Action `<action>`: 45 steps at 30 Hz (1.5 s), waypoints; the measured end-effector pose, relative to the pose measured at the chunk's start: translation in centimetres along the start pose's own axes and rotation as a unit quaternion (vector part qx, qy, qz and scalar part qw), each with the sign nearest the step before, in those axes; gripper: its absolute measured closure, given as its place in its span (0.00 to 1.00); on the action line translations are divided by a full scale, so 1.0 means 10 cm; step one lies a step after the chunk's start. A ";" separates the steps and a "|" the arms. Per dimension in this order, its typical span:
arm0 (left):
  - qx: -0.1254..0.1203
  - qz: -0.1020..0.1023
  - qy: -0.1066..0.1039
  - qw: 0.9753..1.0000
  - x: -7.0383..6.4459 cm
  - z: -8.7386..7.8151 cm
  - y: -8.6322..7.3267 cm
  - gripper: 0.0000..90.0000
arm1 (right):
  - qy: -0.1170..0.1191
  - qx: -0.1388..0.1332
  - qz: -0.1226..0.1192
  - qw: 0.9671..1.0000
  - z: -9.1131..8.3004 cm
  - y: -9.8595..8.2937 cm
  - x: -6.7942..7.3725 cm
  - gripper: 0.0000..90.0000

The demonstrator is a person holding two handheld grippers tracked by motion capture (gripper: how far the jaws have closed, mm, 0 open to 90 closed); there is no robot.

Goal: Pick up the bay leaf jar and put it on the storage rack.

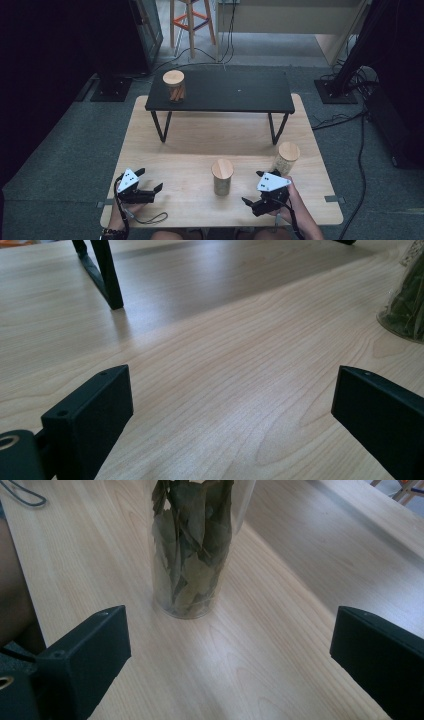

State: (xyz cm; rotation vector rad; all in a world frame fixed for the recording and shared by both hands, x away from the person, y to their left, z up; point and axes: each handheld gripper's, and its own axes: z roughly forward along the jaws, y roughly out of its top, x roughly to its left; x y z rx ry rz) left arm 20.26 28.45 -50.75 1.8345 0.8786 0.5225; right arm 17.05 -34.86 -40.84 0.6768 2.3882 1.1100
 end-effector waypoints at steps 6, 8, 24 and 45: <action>-0.003 -0.004 -0.001 1.000 0.02 0.00 -0.01 0.04 | 0.000 -0.004 0.007 1.000 0.07 0.05 -0.03 0.03; -0.001 -0.003 -0.002 1.000 0.02 0.00 0.00 0.04 | 0.002 -0.005 0.007 1.000 0.08 0.07 -0.03 0.03; -0.007 -0.010 -0.006 1.000 0.06 0.00 -0.01 0.04 | 0.013 -0.011 -0.003 1.000 0.17 0.15 -0.08 0.03; -0.005 -0.007 -0.008 1.000 0.06 0.00 -0.01 0.04 | 0.027 0.005 -0.006 1.000 0.31 0.41 -0.16 0.03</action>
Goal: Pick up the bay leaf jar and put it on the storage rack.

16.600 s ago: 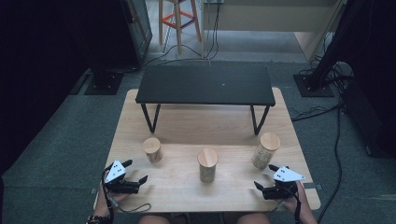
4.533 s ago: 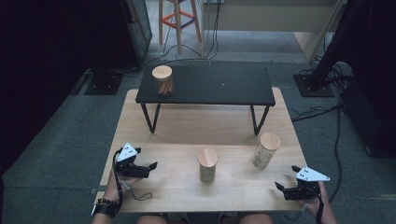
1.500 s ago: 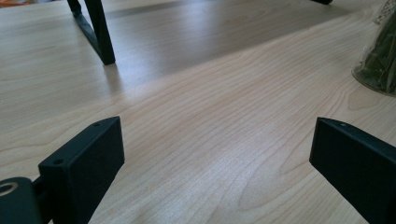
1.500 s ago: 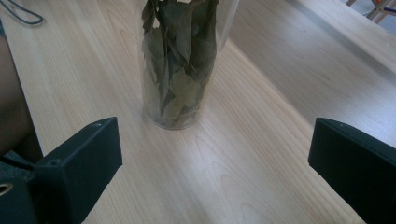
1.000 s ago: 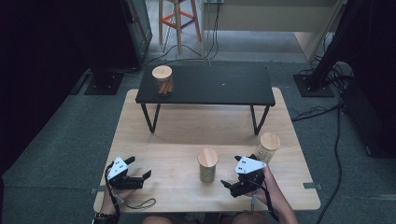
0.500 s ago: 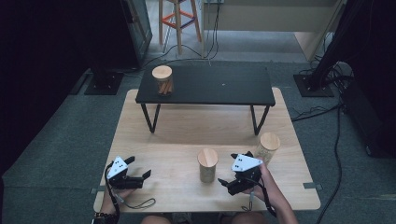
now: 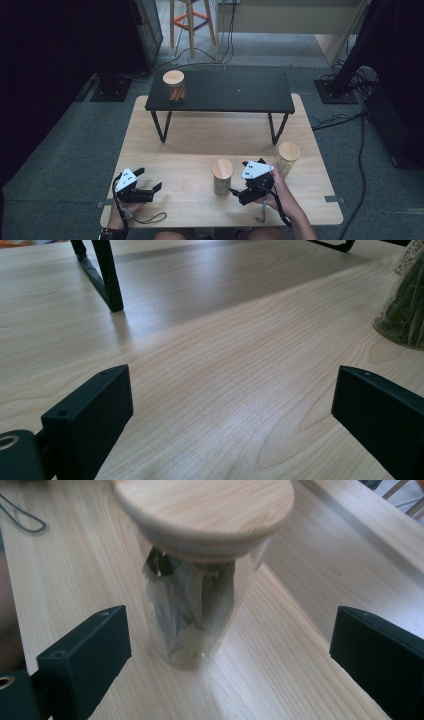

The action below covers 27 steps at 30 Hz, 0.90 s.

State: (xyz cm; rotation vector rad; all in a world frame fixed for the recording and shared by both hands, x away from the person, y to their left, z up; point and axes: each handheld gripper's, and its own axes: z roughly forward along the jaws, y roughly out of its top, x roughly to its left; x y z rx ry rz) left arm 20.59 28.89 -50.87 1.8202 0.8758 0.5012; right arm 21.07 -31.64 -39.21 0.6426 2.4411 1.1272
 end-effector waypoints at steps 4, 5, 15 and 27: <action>-0.001 0.000 0.002 1.000 -0.01 0.00 0.00 0.04 | 0.001 0.000 0.004 1.000 0.02 0.09 -0.03 0.05; 0.000 0.000 0.002 1.000 0.00 0.00 0.00 0.04 | 0.001 0.001 0.004 1.000 0.03 0.10 -0.03 0.05; 0.002 0.003 0.001 1.000 0.00 0.00 0.01 0.04 | 0.014 0.006 -0.005 1.000 0.09 0.22 -0.03 0.05; 0.000 0.002 0.002 1.000 0.00 0.00 0.00 0.04 | 0.025 0.013 -0.013 1.000 0.18 0.29 -0.04 0.05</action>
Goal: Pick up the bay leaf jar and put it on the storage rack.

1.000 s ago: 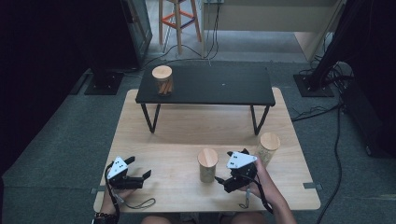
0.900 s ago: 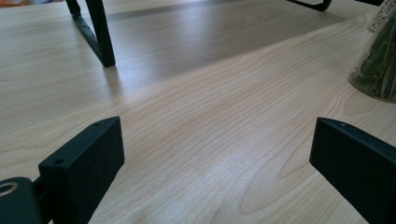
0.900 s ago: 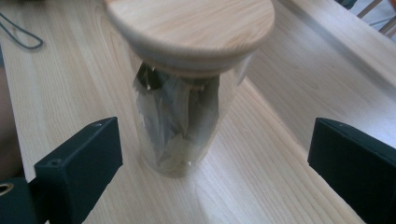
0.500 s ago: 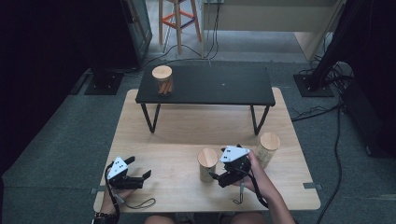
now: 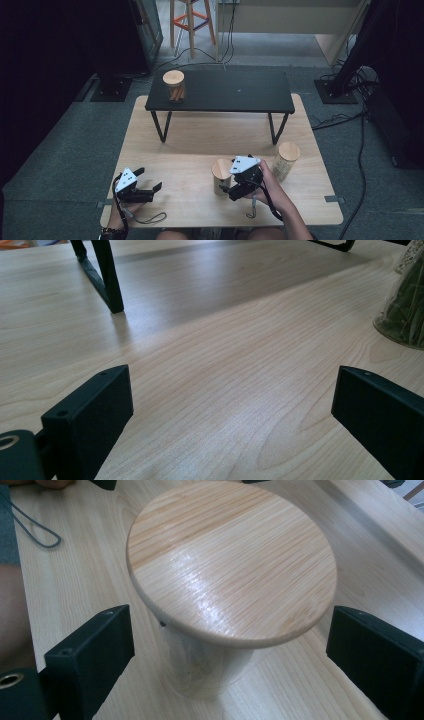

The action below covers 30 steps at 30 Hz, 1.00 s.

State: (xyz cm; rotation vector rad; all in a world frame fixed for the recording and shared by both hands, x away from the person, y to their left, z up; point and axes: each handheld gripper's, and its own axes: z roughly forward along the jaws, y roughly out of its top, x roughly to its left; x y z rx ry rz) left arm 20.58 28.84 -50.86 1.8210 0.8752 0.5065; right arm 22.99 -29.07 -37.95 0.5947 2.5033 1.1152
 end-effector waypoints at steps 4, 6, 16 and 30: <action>0.001 0.000 -0.001 1.000 0.01 0.00 0.00 0.04 | 0.001 -0.003 0.000 1.000 -0.01 0.03 -0.02 0.05; 0.001 0.000 -0.001 1.000 0.00 0.00 0.00 0.04 | 0.001 -0.004 0.000 1.000 -0.01 0.05 -0.03 0.06; 0.000 0.001 0.001 1.000 -0.01 0.00 0.00 0.04 | 0.005 0.015 0.008 1.000 0.10 0.24 -0.05 0.08; 0.004 0.001 0.003 1.000 -0.01 0.00 0.01 0.04 | 0.024 0.052 0.012 0.998 0.15 0.38 -0.08 0.26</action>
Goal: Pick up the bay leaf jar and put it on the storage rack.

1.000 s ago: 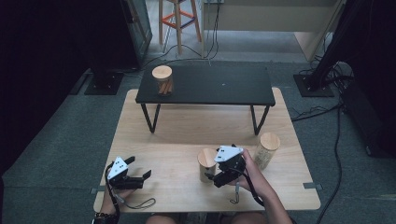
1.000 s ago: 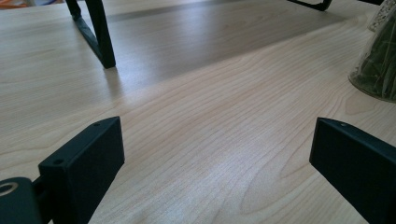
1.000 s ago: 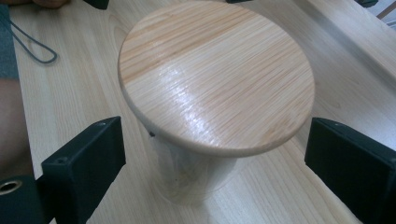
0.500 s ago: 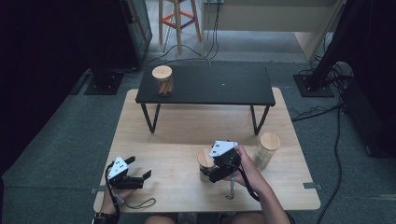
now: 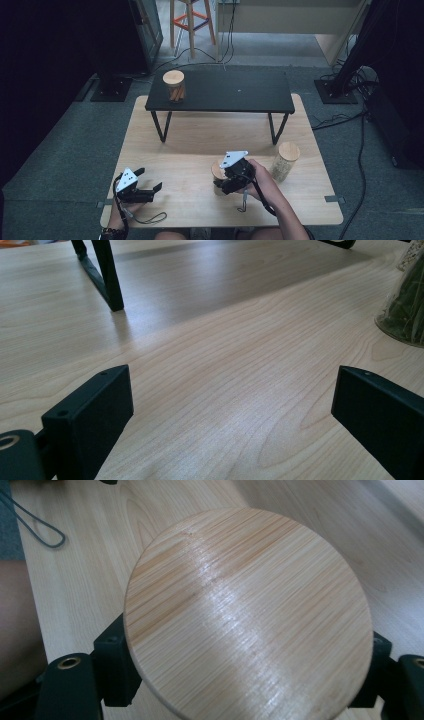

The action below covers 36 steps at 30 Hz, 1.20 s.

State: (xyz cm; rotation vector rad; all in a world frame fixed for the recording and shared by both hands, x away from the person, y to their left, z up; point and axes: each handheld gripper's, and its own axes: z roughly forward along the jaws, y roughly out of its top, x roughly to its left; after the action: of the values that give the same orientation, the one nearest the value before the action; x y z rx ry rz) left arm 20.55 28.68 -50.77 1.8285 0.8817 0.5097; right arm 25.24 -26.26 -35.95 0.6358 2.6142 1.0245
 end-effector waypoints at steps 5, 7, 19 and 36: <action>0.003 -0.001 -0.001 1.000 0.01 0.01 0.01 0.04 | 0.018 -0.002 0.012 1.000 -0.01 0.00 -0.09 0.28; 0.003 -0.003 -0.001 1.000 0.01 0.01 0.01 0.04 | 0.021 -0.002 0.018 1.000 -0.01 0.00 -0.10 0.28; 0.003 -0.001 -0.005 1.000 0.02 0.01 0.01 0.04 | 0.009 -0.006 0.025 1.000 -0.07 0.07 -0.09 0.28; 0.001 -0.001 -0.005 1.000 0.02 0.00 0.01 0.04 | 0.000 -0.007 0.024 1.000 -0.37 0.31 -0.26 0.28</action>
State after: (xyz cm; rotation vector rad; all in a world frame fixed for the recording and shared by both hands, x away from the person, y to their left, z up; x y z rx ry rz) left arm 20.76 28.83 -50.71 1.8314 0.8774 0.4980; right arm 27.02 -27.60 -30.96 0.6985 2.6003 1.0561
